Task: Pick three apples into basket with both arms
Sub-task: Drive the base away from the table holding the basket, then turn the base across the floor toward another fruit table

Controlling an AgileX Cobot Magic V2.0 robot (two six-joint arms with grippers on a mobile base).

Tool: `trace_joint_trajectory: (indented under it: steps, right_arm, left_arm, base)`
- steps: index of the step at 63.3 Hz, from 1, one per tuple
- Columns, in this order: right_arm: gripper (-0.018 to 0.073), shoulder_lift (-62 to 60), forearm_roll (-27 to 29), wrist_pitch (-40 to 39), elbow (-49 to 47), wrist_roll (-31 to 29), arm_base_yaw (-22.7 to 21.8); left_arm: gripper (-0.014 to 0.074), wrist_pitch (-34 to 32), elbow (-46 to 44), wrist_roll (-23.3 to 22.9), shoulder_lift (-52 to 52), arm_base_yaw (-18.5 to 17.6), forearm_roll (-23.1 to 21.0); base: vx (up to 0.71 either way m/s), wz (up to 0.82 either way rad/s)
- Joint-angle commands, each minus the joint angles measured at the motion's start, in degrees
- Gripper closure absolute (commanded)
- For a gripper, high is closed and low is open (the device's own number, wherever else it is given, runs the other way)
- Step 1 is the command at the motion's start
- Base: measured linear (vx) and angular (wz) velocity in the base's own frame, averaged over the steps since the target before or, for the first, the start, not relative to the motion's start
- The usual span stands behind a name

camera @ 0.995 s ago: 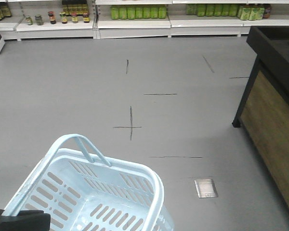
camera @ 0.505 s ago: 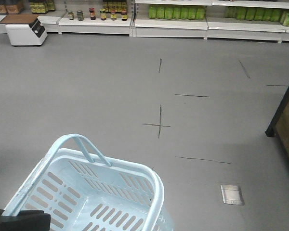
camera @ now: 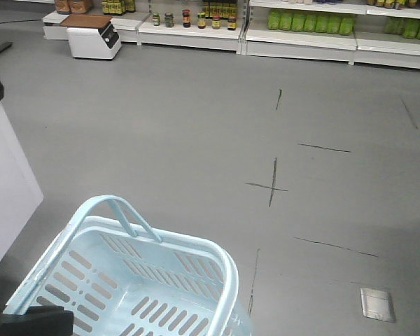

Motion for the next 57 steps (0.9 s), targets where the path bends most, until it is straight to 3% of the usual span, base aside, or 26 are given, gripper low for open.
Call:
trace_joint_trajectory:
  steps: [1,57]
  right_arm:
    - [0.0561,-0.65,-0.61,-4.22,0.75,-0.3,-0.3]
    - [0.0561,-0.65,-0.61,-4.22,0.75,-0.3,-0.3]
  left_arm:
    - [0.0603,-3.89,-1.96,0.02,-0.05,-0.16,-2.28]
    - [0.0603,-3.89,-1.96,0.02,-0.05,-0.16,-2.28]
  base:
    - [0.07,0.26]
    - [0.11,0.2]
